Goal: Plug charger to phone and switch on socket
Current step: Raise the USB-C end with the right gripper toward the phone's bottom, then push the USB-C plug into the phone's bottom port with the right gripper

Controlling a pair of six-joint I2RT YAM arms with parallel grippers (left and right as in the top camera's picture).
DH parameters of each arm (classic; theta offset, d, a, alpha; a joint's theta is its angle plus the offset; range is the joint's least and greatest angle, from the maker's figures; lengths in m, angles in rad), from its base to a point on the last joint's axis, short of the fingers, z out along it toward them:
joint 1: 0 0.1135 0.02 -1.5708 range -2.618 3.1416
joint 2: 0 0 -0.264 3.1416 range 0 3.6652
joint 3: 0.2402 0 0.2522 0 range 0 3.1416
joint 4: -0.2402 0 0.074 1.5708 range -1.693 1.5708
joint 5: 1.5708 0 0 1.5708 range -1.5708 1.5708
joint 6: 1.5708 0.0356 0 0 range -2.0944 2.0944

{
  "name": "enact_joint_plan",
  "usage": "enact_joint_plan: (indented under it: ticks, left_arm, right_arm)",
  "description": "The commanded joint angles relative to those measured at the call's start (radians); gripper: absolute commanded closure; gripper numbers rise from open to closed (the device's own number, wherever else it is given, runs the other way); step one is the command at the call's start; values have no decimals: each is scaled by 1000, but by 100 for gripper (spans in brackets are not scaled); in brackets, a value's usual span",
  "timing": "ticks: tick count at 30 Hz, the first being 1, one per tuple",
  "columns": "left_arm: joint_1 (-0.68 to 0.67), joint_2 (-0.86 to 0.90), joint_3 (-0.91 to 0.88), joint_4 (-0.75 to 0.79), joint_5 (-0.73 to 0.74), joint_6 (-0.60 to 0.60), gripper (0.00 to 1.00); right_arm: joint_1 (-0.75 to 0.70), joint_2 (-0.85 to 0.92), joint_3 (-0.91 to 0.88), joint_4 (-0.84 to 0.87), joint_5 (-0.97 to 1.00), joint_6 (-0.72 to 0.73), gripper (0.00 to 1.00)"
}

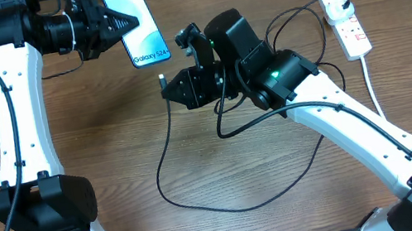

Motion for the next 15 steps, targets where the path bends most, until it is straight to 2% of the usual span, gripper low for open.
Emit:
enact_joint_plan:
  ticks: [1,5,10,15]
  left_arm:
    - [-9,2,8,1,45,38,96]
    - [-8,2,8,2,67,54,96]
    - [-1,2,8,14,183,132,96]
    - [27,2,8,11,210,132,96]
  right_arm:
    - [3,-25,33,22,-118,-27,96]
    - [-15,-25,33,36,-165,-19,96]
    - [-68,-25,33,38,-228,7,96]
    - [-104,-25,33,51,-290,8,96]
